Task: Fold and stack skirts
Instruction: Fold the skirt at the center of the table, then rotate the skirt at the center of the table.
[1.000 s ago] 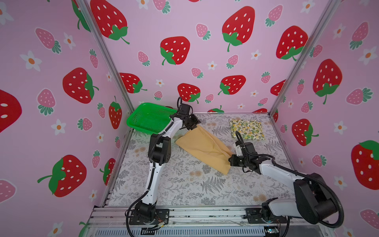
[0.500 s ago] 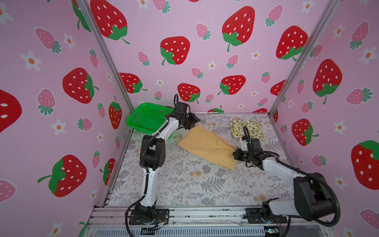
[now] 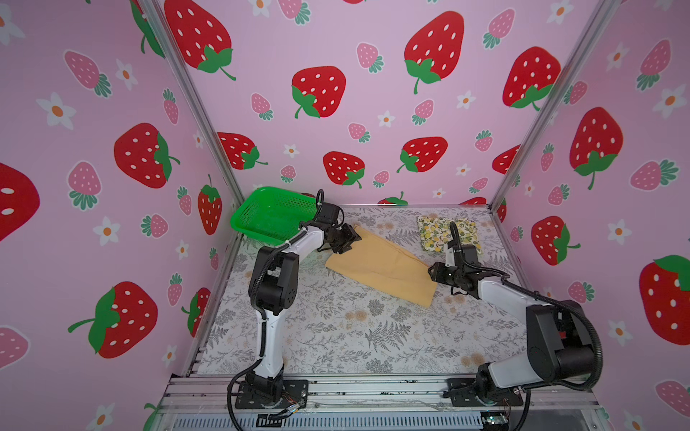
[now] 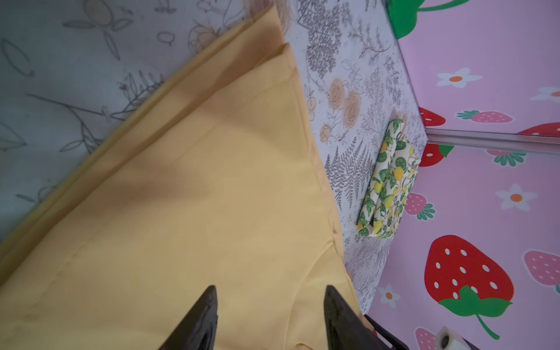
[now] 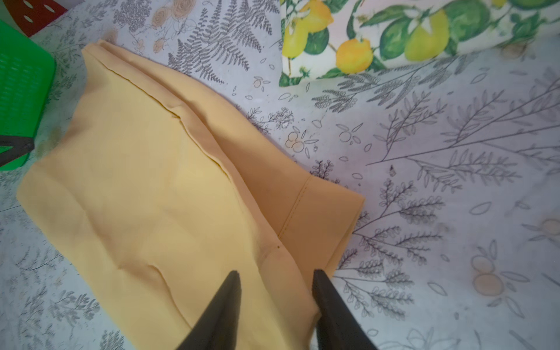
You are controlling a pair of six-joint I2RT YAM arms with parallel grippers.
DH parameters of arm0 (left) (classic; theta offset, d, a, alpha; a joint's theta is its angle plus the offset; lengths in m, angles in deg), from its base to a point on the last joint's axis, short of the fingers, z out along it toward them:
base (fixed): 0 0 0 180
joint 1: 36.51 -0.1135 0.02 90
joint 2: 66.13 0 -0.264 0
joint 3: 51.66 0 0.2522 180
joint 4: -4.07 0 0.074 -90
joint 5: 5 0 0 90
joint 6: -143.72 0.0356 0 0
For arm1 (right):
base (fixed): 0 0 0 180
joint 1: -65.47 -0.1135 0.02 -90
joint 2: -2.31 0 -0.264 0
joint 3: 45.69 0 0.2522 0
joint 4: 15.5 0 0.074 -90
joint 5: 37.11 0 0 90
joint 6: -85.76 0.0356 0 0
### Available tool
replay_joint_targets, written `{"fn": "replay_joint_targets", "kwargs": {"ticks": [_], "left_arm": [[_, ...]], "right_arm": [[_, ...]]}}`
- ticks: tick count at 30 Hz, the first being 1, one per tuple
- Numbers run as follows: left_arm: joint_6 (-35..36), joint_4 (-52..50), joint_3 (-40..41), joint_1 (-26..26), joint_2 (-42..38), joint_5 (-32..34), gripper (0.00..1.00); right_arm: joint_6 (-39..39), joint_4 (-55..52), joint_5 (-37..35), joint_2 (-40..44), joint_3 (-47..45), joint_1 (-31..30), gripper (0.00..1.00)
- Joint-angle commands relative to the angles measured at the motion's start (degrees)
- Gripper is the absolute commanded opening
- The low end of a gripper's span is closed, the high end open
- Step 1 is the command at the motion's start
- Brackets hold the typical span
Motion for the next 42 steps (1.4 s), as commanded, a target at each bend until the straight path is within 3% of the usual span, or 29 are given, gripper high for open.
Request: {"fn": "replay_joint_targets", "kwargs": {"ticks": [1,10,12,13,14,18,19,20,31,42], "left_arm": [[0.6,2.7,2.8,0.3,-3.6,-0.9,0.57],[2.5,2.8,8.4,0.3,-6.8,-0.7,0.62],[3.0,2.7,9.2,0.2,-7.1,-0.8,0.65],[3.1,2.6,9.7,0.2,-7.3,-0.7,0.78],[3.3,2.5,10.0,0.0,-7.3,-0.8,0.79],[3.8,1.9,10.7,-0.6,-7.3,-0.1,0.8],[4.1,1.6,10.7,-0.6,-7.4,0.5,0.94],[4.4,1.3,10.9,-0.6,-7.5,1.0,0.95],[5.1,1.3,13.2,-0.6,-6.9,3.8,0.95],[4.9,3.3,18.0,-0.6,-9.0,5.9,0.95]], "right_arm": [[-2.1,1.2,-2.3,-1.9,2.6,1.0,0.5],[-2.1,1.8,-0.5,-1.3,1.7,1.1,0.86],[-1.6,2.3,0.0,1.0,-0.2,1.1,0.93],[-1.3,2.6,0.7,2.2,-1.3,1.0,0.96],[-1.2,2.7,1.2,3.2,-2.2,1.0,1.0],[-1.2,1.9,2.6,4.9,-4.0,0.6,1.0],[-1.0,2.1,3.2,5.2,-4.6,0.5,1.0],[-0.8,2.4,3.8,5.3,-5.1,0.4,1.0],[1.7,8.1,7.3,0.5,-6.8,-0.2,1.0],[2.1,9.9,7.0,-5.5,-1.9,-0.1,1.0]]}}
